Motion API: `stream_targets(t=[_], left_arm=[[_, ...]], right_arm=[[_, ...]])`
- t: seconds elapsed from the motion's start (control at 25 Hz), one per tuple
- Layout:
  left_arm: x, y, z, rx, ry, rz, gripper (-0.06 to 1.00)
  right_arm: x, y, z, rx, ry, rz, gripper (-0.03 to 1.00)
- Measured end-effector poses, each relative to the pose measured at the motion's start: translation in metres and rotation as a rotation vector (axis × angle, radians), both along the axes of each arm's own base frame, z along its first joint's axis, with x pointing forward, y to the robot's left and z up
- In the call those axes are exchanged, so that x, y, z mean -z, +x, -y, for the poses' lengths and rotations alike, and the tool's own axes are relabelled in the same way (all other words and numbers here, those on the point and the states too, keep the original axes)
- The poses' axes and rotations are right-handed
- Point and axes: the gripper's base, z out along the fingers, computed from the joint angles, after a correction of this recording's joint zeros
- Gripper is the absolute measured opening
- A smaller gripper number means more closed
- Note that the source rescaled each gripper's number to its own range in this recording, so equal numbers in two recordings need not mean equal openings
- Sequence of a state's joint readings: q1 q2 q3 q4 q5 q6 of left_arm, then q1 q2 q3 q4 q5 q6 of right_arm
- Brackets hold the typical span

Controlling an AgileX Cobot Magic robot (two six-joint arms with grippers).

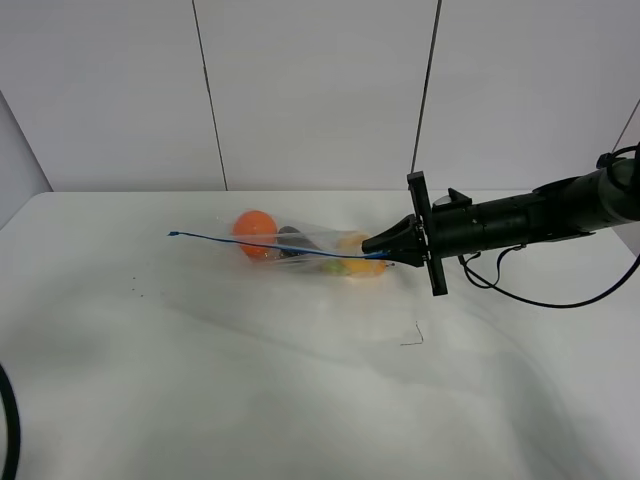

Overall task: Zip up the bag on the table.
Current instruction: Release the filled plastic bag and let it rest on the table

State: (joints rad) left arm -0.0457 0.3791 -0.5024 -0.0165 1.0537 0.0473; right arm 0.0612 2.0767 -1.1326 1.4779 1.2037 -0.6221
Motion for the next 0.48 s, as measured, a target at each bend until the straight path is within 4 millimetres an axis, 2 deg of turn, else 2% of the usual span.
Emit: stream_targets(t=[0.48], left_arm=[[0.0,0.0002,-0.0014,-0.032,0.001,0.0,1.0]], right_arm=[[0.0,0.0,0.0,0.001,0.0,-0.002,0.0]])
